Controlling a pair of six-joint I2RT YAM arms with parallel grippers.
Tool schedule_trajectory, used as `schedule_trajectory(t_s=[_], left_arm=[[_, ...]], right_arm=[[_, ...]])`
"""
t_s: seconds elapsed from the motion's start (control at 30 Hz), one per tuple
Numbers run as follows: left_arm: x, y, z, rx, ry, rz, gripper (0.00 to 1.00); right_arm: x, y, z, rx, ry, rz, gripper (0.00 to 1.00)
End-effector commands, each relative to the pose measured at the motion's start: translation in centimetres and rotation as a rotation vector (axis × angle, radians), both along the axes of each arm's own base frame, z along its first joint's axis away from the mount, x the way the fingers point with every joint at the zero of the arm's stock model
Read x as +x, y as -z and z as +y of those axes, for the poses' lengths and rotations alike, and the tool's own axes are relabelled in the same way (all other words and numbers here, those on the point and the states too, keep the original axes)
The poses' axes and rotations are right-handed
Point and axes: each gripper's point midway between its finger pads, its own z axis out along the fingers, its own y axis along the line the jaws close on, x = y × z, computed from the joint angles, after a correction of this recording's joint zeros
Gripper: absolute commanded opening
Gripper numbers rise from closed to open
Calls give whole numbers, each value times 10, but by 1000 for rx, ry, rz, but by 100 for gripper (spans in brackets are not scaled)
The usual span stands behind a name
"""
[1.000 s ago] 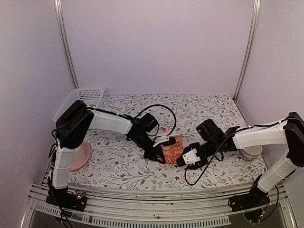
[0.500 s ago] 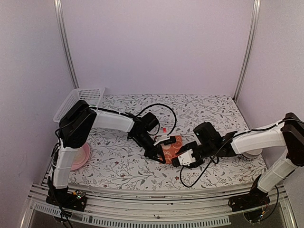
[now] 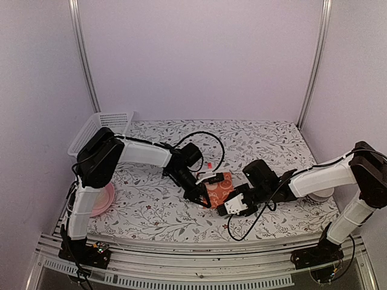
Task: Roll the towels
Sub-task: Roll the towel at the center of the board.
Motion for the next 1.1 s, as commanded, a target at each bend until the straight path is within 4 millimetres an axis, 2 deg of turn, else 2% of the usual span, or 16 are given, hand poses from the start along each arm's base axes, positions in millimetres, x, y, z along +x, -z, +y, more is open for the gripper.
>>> schedule_trajectory(t_s=[0.0, 0.2, 0.3, 0.43, 0.47, 0.57, 0.63, 0.73, 0.83, 0.87, 0.93, 1.03, 1.07], left_arm=[[-13, 61, 38, 227, -30, 72, 1], [-13, 62, 41, 227, -34, 85, 4], [-13, 62, 43, 225, -37, 87, 9], [-14, 59, 45, 218, -42, 77, 22], [-14, 58, 46, 216, -44, 71, 26], [-11, 52, 51, 208, -67, 29, 45], [-5, 41, 53, 186, -89, -29, 59], [10, 18, 53, 134, -140, -163, 70], [24, -9, 54, 73, -209, -290, 75], [27, -30, 53, 28, -229, -344, 77], [33, -45, 55, -2, -278, -457, 80], [31, -60, 59, -64, -327, -644, 80], [26, -57, 66, -65, -338, -711, 79]], right_arm=[[6, 8, 1, -18, 34, -9, 40], [12, 26, -5, -75, 69, -7, 28], [17, 32, -7, -92, 95, -8, 24], [27, 36, -10, -105, 144, -1, 20], [29, 36, -12, -107, 155, 2, 16], [31, 38, -17, -113, 173, 51, 10], [30, 35, -17, -109, 175, 110, 7], [24, 32, -19, -113, 170, 211, 6], [20, 34, -19, -126, 168, 289, 5], [19, 34, -19, -130, 168, 320, 5], [17, 33, -17, -131, 169, 389, 5], [13, 30, -17, -143, 176, 519, 5], [17, 24, -14, -132, 176, 549, 5]])
